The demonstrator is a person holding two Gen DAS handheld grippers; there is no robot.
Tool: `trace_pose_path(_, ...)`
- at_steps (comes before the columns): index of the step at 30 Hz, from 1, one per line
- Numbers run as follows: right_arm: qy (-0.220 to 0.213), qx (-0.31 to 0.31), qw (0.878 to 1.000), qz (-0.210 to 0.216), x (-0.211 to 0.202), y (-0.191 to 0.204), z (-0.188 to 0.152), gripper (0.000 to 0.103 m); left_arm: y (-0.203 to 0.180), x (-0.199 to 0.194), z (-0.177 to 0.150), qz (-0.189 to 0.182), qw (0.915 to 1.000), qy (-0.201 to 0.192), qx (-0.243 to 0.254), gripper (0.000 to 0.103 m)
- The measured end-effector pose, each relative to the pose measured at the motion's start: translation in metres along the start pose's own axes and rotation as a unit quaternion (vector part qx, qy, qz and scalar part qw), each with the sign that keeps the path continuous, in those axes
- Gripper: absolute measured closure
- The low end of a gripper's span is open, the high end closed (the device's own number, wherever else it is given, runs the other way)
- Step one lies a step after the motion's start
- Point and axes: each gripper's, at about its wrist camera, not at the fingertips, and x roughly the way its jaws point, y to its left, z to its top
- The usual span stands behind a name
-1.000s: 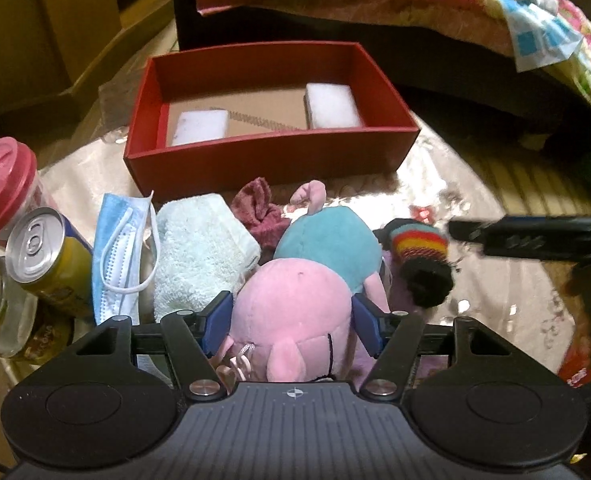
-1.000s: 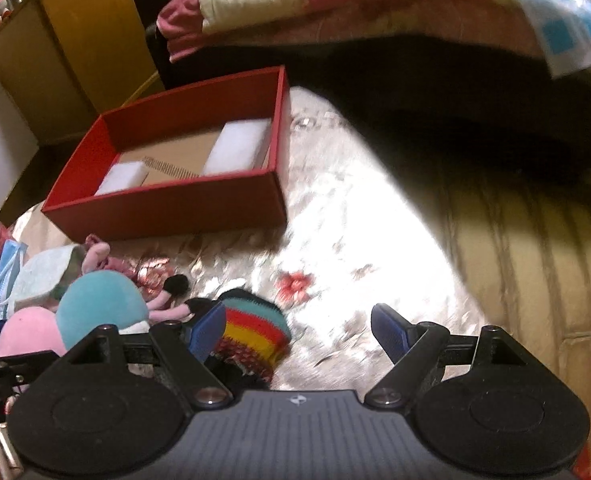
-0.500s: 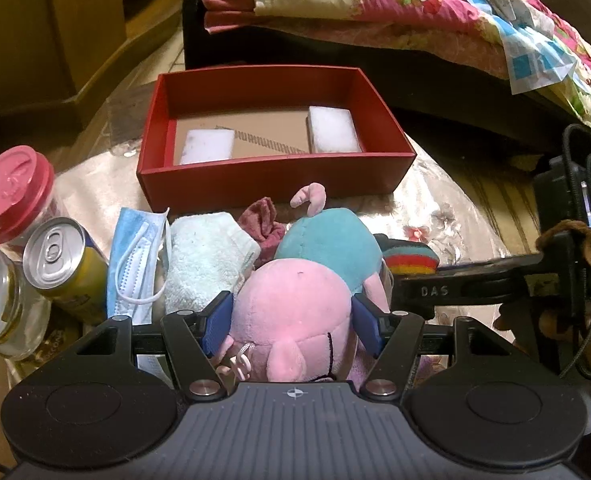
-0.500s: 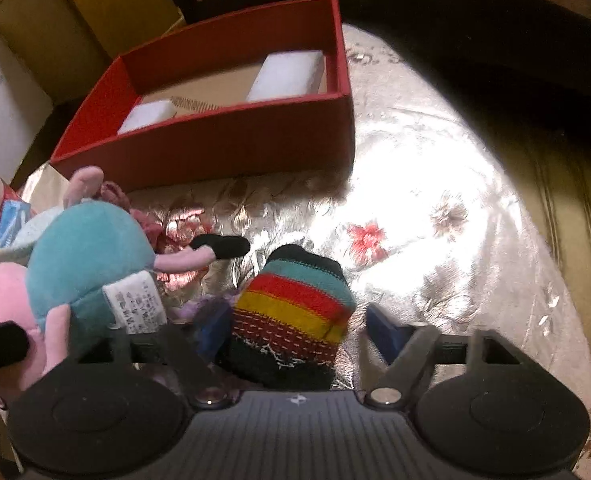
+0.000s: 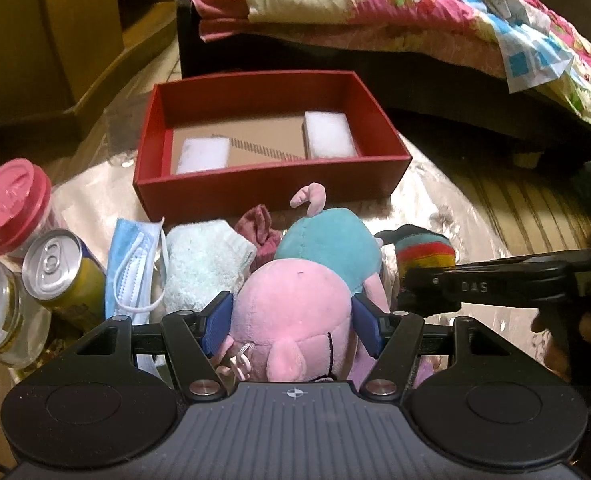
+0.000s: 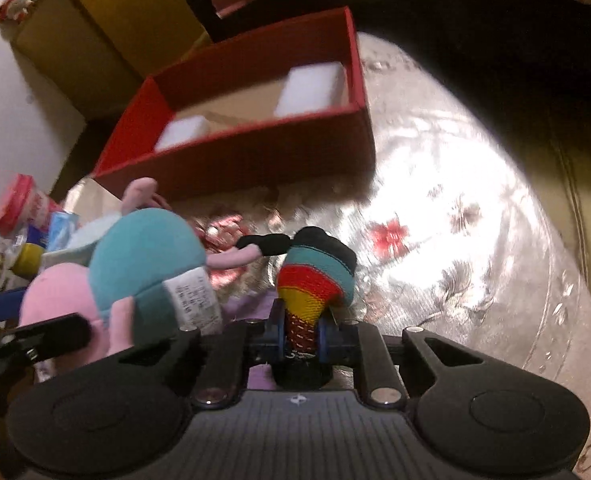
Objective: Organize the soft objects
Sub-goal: 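Lift and carry the pig plush and rainbow sock toward the red box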
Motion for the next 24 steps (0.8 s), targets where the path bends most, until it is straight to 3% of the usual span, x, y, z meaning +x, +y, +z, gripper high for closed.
trace_pose_path(10, -0.069, -0.003, 0.997, 0.030, -0.052, 0.013, 0.002, 0.103, 0.001, -0.020, 0.009, -0.007, 0.9992, -0.036, -0.015, 0.040)
trace_pose_path(17, -0.113, -0.016, 0.993, 0.039, -0.070, 0.029, 0.012, 0.103, 0.001, -0.037, 0.023, 0.006, 0.9967, -0.077, -0.023, 0.040)
trace_pose_path(24, -0.149, -0.030, 0.988, 0.041, -0.081, 0.040, 0.015, 0.103, -0.001, -0.041, 0.034, 0.006, 0.9952, -0.094, -0.026, 0.040)
